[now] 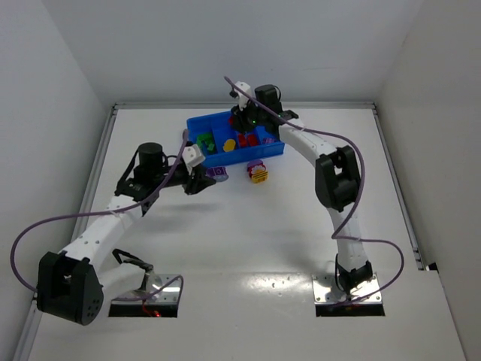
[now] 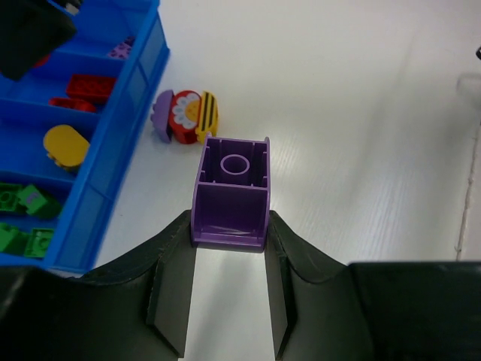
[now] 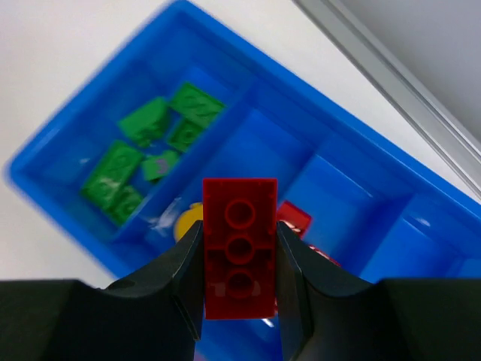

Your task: Sort the legos into containers by color

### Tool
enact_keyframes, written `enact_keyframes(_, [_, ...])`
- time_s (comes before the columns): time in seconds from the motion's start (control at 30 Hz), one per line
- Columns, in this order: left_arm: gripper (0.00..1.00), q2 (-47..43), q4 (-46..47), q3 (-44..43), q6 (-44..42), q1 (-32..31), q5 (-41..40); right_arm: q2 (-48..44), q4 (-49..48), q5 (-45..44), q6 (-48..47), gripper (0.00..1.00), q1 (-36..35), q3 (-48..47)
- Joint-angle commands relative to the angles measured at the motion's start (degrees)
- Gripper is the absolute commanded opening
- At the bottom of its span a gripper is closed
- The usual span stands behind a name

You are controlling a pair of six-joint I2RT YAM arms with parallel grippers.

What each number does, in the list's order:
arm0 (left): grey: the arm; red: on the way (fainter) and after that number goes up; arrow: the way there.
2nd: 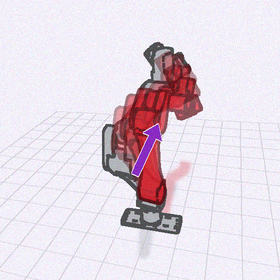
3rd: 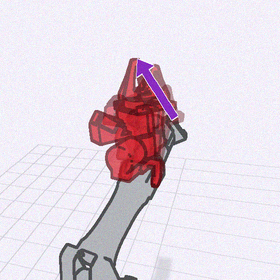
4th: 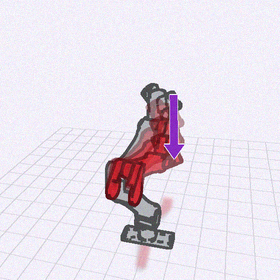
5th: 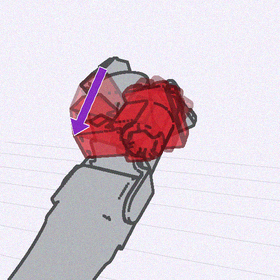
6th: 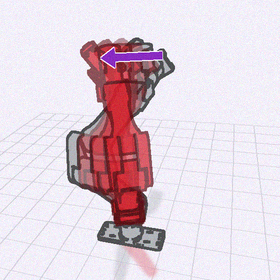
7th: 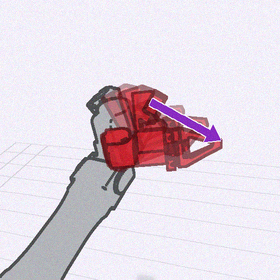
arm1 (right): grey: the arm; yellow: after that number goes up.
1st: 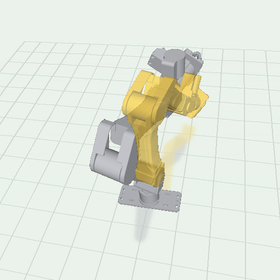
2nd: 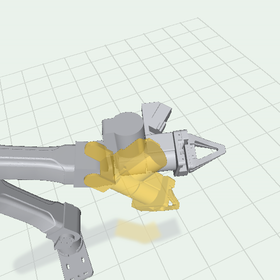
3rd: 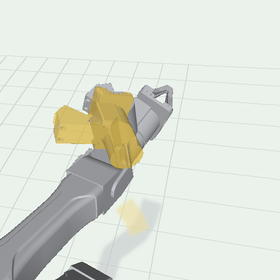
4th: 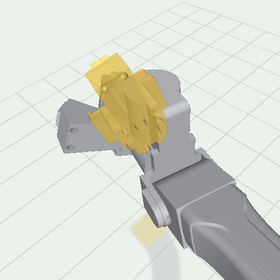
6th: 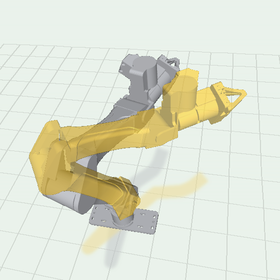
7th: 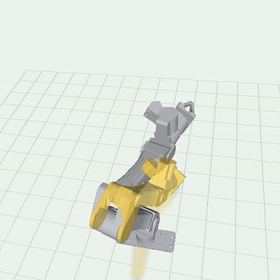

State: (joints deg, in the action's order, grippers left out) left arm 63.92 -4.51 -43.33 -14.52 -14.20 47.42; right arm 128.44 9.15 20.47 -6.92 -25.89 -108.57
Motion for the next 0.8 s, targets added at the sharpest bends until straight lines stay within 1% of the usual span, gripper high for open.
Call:
enact_keyframes(0.0, [0.00, -2.57, 3.99, -2.11, 2.92, 0.49, -1.63, 2.07, -2.12, -4.47, 5.78, 0.00, 1.54, -6.90])
enact_keyframes(0.07, [0.00, -2.57, 3.99, -2.11, 2.92, 0.49, -2.94, 3.47, -1.59, -4.47, 5.78, 0.00, 2.07, -8.14])
enact_keyframes(0.17, [0.00, -2.57, 3.99, -2.64, 3.45, 0.49, -4.17, 5.15, -2.11, -5.52, 5.78, 0.00, 2.07, -7.10])
enact_keyframes(0.23, [0.00, -1.96, 5.12, -4.03, 4.76, 1.01, -4.70, 5.76, -2.12, -5.53, 5.78, 0.03, 2.07, -7.09])
enact_keyframes(0.33, [0.00, -1.43, 5.66, -5.88, 6.70, 1.01, -5.32, 7.61, -1.33, -5.53, 5.78, 0.19, 2.07, -7.09])
enact_keyframes(0.37, [0.00, -0.91, 5.66, -5.89, 7.22, 1.53, -5.32, 8.31, -1.32, -4.74, 5.78, 0.30, 2.59, -7.09])
enact_keyframes(0.43, [0.00, -0.38, 6.27, -7.11, 7.93, 1.54, -5.32, 8.32, -1.32, -4.74, 5.25, 0.38, 2.60, -7.09])
enact_keyframes(0.47, [0.00, -0.38, 6.27, -7.12, 7.93, 2.15, -5.84, 8.32, -1.85, -4.74, 5.25, 0.44, 2.60, -6.57])
enact_keyframes(0.5, [0.00, -0.38, 6.79, -7.64, 8.45, 2.16, -5.85, 8.32, -1.85, -5.52, 5.25, 0.53, 2.60, -6.56])
enact_keyframes(0.6, [0.00, 0.67, 7.94, -8.87, 10.56, 3.30, -6.37, 8.32, -2.91, -7.62, 5.25, 0.61, 2.60, -5.43])
enact_keyframes(0.73, [0.00, 3.31, 10.92, -10.55, 13.20, 3.82, -7.07, 4.81, -5.71, -8.60, 6.73, 0.64, 3.13, -1.83])
enact_keyframes(0.77, [0.00, 4.88, 11.54, -12.20, 13.21, 3.82, -7.08, 3.06, -5.72, -8.60, 6.74, 0.64, 3.73, -1.82])
